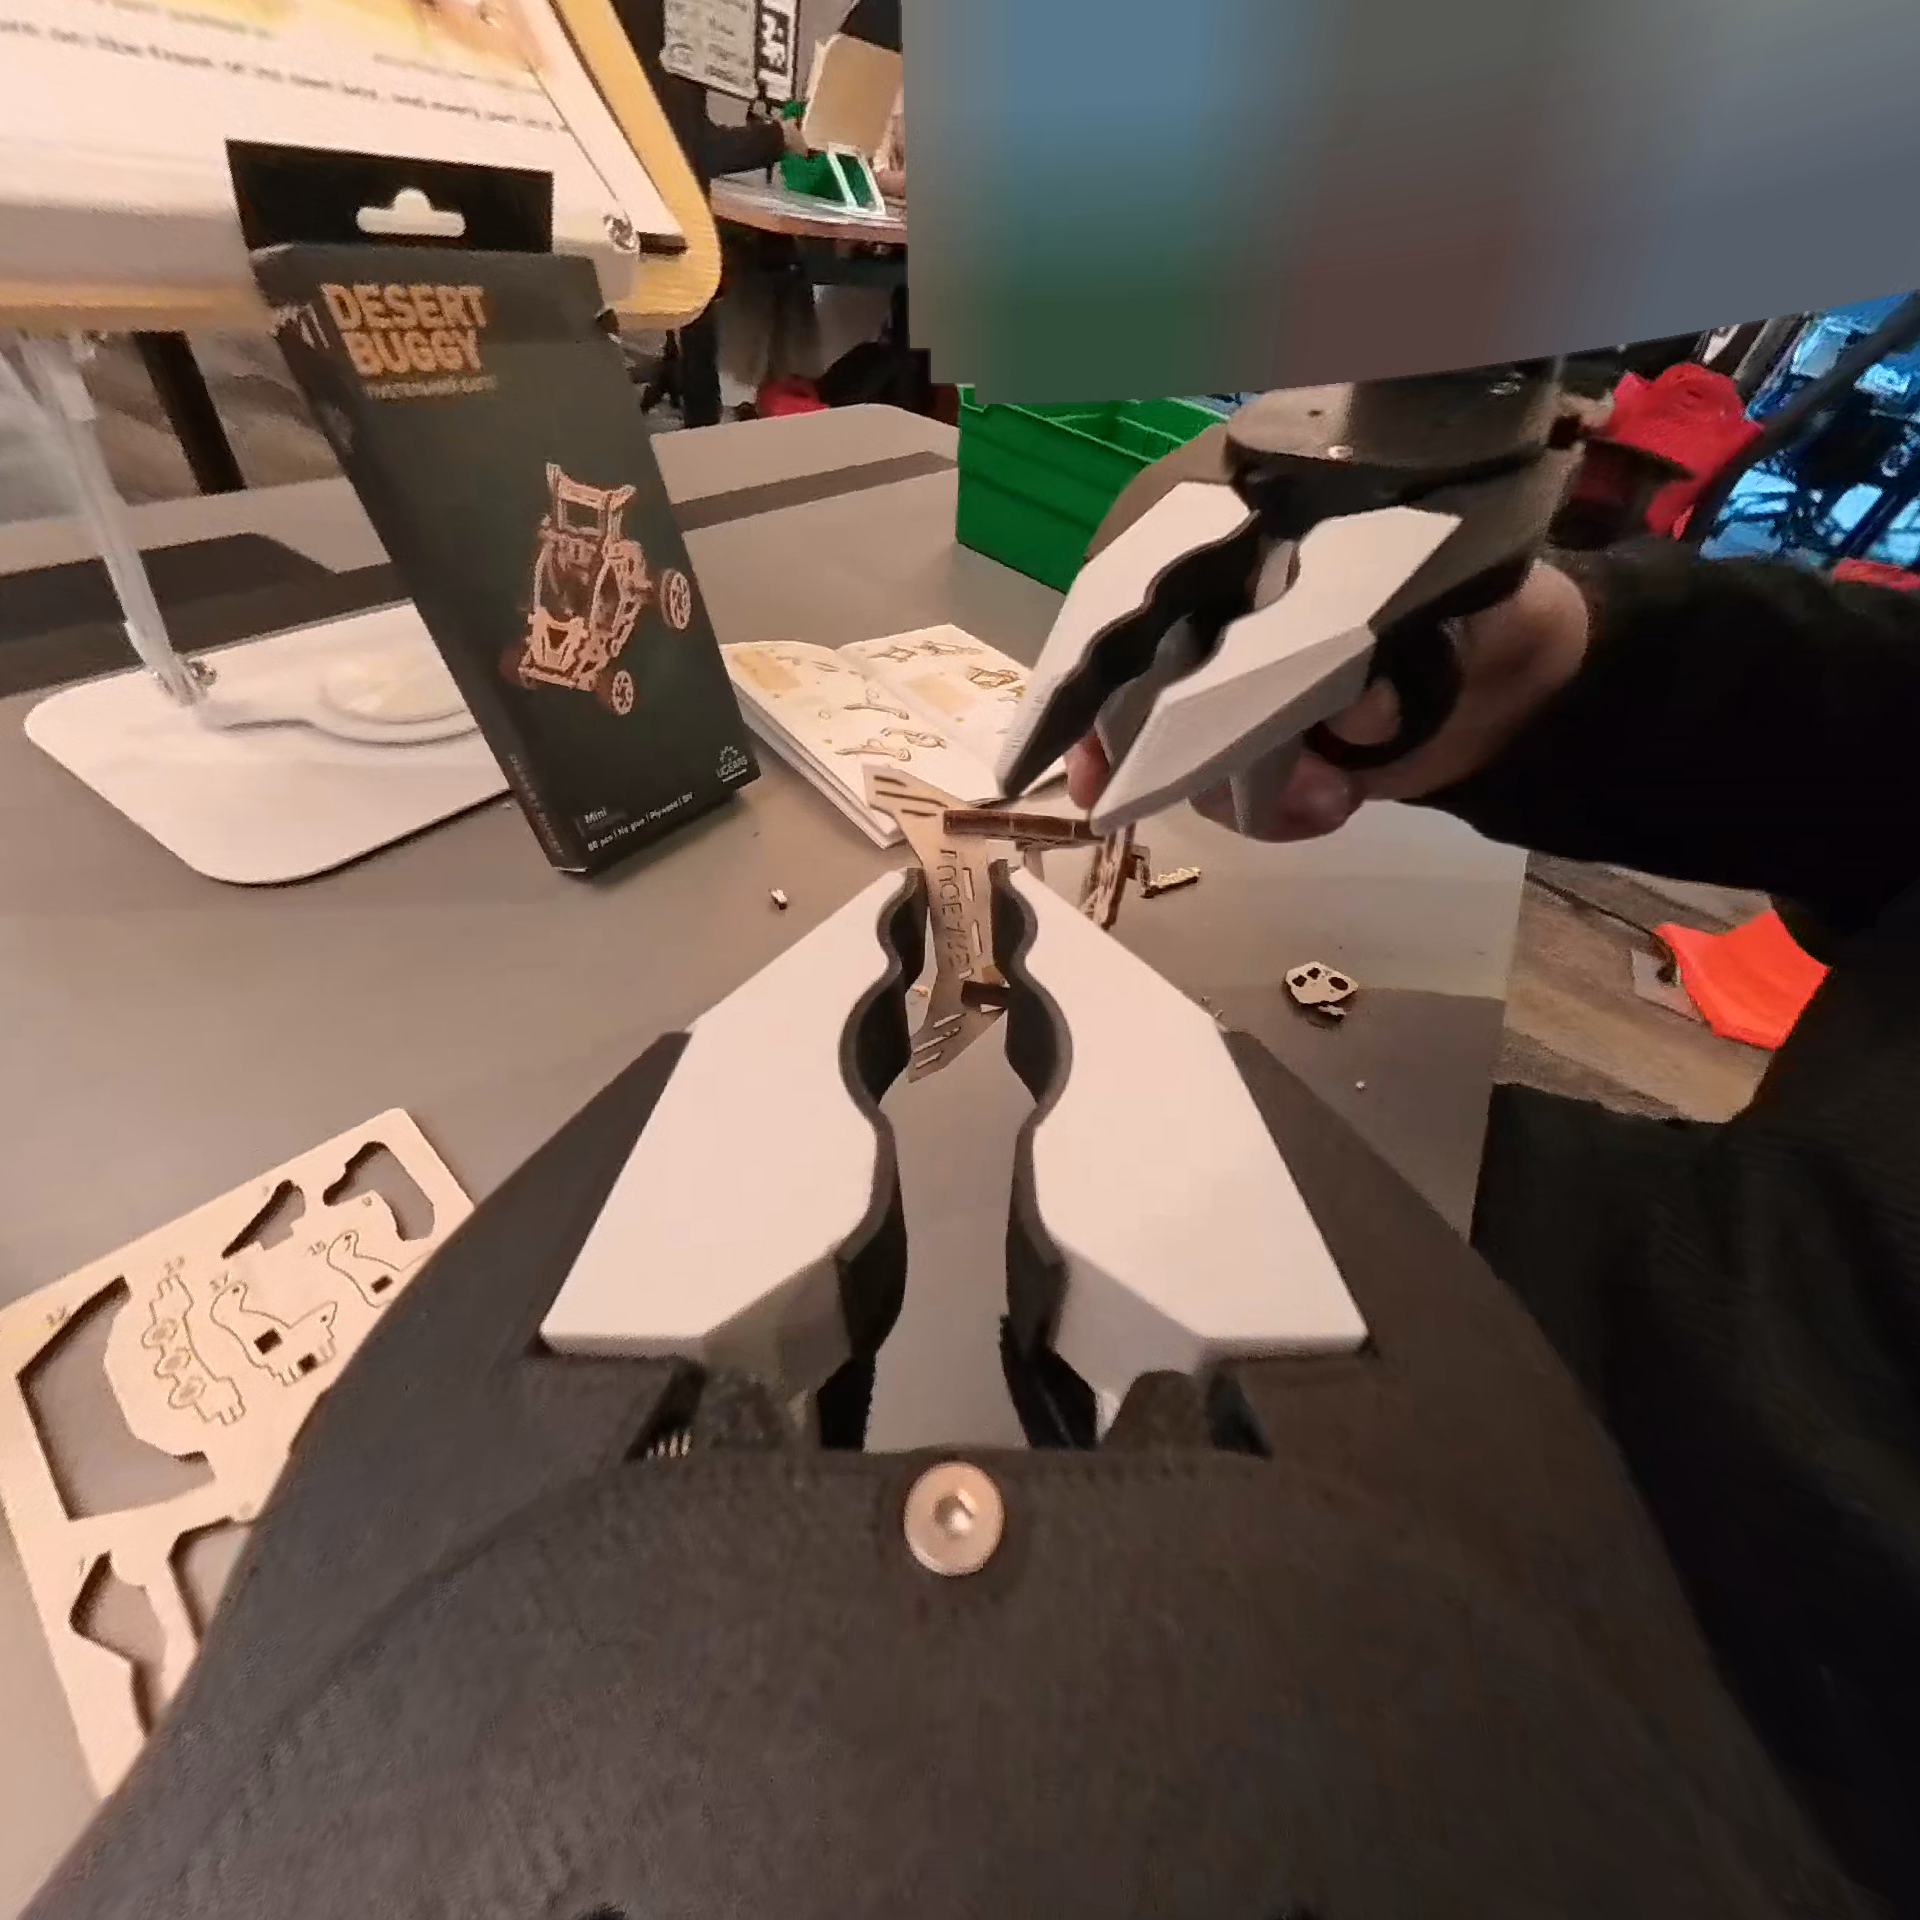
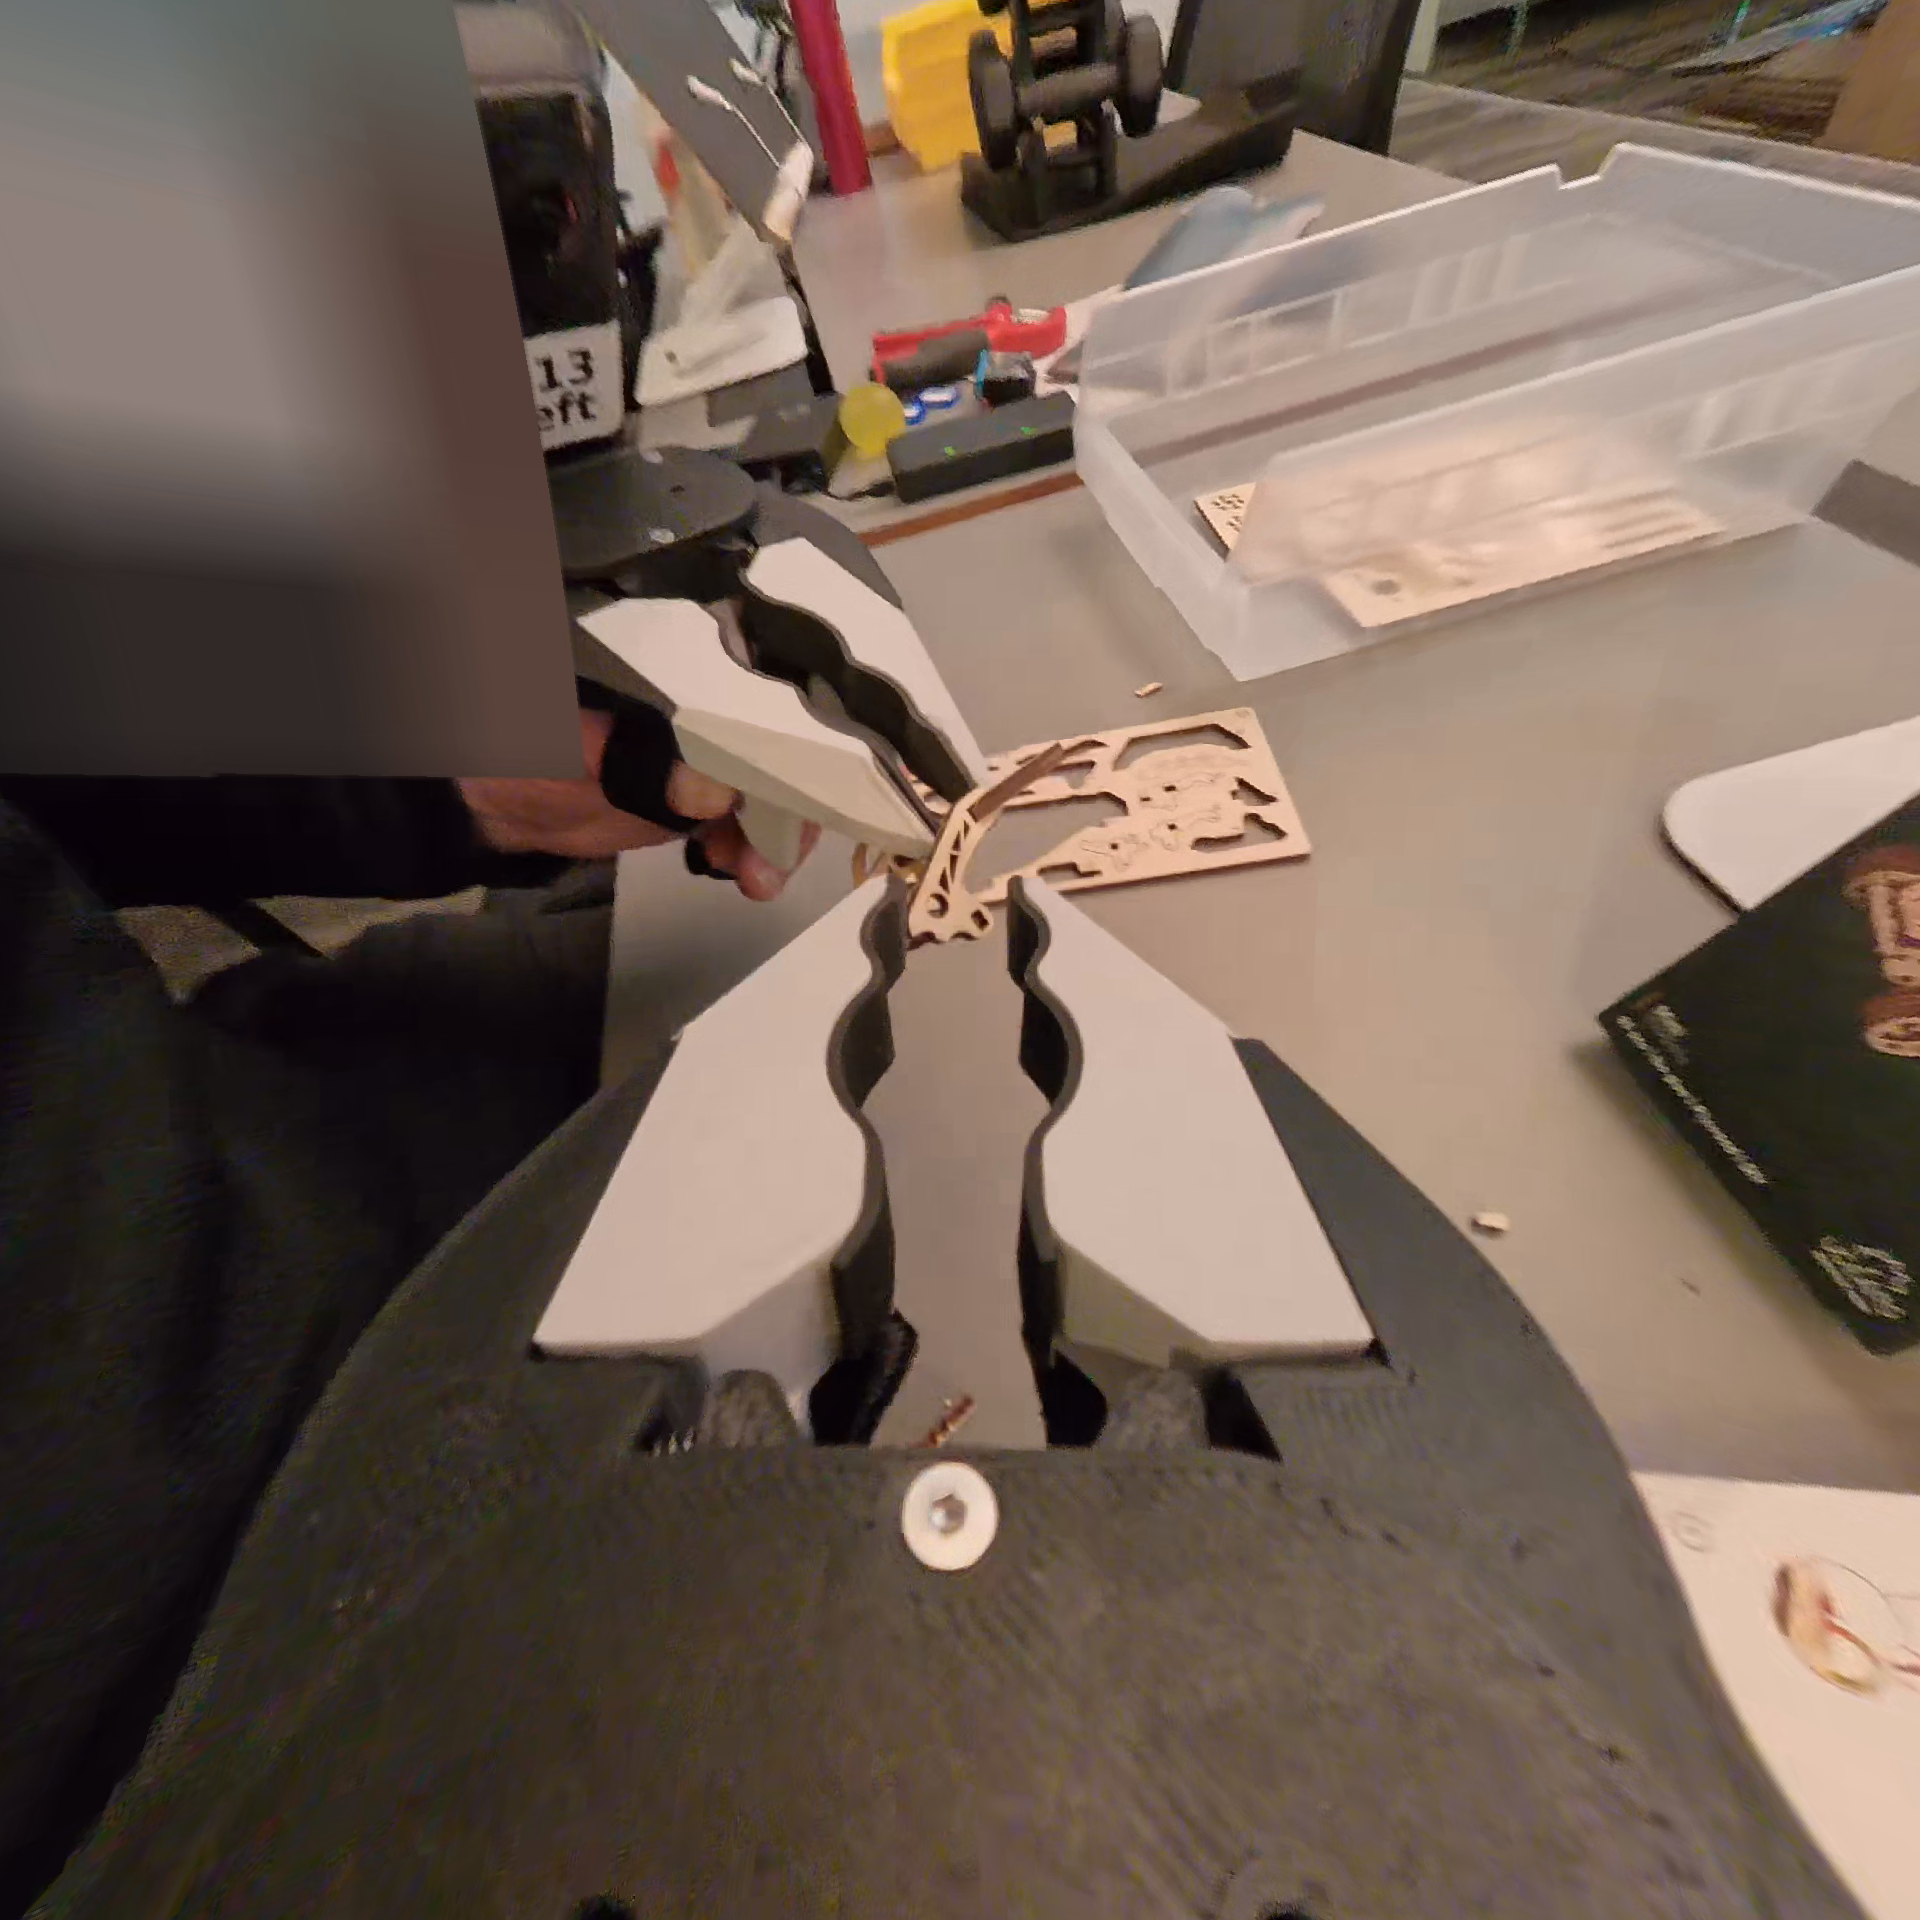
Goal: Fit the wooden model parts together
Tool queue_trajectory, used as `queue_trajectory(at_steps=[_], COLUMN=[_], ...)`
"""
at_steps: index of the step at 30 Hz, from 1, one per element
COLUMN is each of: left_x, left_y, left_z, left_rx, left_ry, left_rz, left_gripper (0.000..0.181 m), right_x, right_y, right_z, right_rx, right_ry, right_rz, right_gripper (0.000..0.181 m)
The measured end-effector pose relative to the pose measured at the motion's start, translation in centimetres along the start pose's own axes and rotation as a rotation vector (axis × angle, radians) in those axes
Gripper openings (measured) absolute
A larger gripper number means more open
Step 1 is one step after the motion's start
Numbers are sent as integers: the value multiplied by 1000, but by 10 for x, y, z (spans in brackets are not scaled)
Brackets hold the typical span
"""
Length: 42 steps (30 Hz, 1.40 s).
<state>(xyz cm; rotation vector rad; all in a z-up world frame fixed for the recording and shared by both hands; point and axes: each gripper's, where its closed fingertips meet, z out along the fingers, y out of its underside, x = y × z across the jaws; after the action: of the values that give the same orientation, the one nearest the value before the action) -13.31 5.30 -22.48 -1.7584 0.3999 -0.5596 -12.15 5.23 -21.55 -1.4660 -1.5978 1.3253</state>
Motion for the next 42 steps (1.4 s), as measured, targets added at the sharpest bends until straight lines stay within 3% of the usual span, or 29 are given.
queue_trajectory(at_steps=[5, 42], left_x=[11, 4], left_y=[4, 5], left_z=[3, 4], left_rx=[-48, -218], left_ry=[21, -261], left_rz=[104, 438], left_gripper=[10, 10], right_x=[-7, -3], right_y=[2, -1], right_z=[2, 9], right_rx=[-8, 42], right_ry=[-76, -18], right_rz=[82, 299], right_gripper=[11, 3])
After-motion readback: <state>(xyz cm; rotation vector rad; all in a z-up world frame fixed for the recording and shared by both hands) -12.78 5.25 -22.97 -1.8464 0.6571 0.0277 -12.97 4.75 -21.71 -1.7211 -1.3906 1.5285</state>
